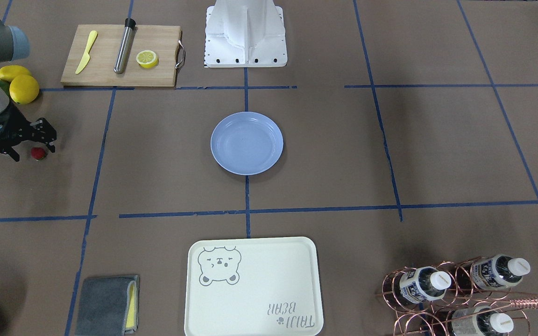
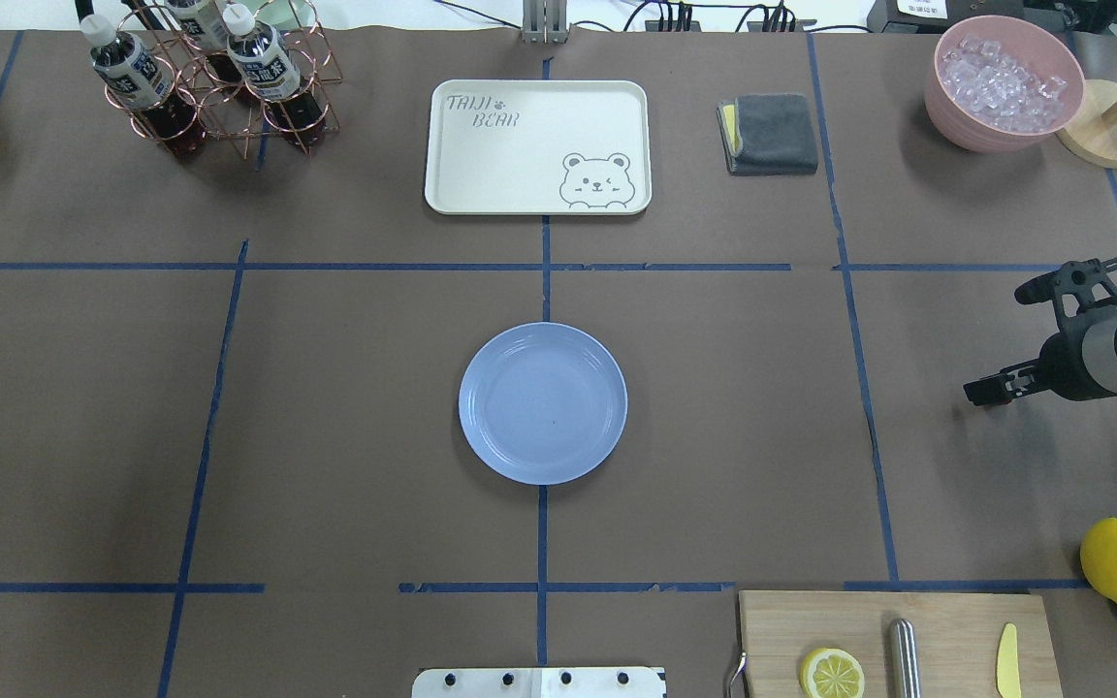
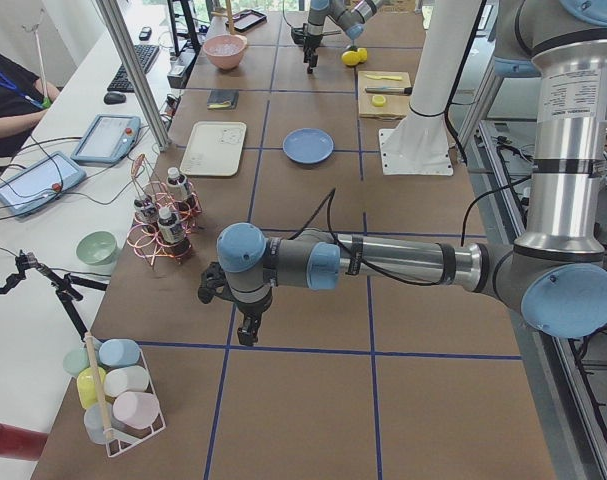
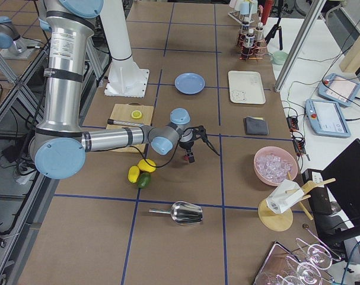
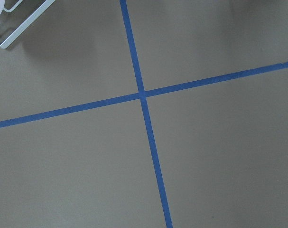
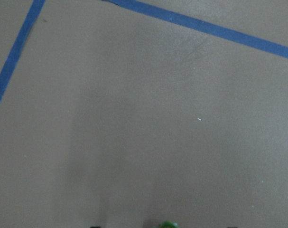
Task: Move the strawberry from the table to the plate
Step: 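Close the right gripper on the strawberry and lift it, then carry the strawberry with the right gripper over the light blue plate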
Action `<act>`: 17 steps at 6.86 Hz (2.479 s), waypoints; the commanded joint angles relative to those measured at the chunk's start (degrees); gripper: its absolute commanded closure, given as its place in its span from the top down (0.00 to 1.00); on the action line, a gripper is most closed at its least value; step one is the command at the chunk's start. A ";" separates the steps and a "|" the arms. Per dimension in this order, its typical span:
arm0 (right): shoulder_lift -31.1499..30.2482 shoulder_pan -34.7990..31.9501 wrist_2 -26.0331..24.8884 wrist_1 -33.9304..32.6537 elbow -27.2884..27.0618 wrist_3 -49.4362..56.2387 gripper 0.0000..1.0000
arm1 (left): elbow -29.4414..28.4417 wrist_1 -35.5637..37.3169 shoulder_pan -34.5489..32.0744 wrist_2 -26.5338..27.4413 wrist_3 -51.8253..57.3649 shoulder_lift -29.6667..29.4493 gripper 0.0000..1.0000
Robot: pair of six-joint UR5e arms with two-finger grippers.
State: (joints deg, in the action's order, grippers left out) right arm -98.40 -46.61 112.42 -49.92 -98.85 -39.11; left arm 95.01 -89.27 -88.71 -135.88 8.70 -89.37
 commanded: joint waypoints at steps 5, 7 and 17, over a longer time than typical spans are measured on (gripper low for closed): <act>0.05 0.56 -0.01 -0.09 0.32 0.35 0.23 | 0.35 -0.03 -0.06 0.00 0.00 0.07 1.00; 0.40 0.47 0.52 -0.09 -0.72 0.27 0.00 | 1.23 0.06 -0.06 0.18 0.00 0.16 1.00; 53.54 18.54 -13.86 -38.06 10.91 -31.53 0.00 | 1.93 0.06 -0.06 0.00 -0.09 -0.01 1.00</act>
State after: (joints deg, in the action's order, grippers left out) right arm -50.03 -31.61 102.70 -87.88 -94.40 -67.02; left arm 96.65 -89.21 -88.69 -135.85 8.61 -89.44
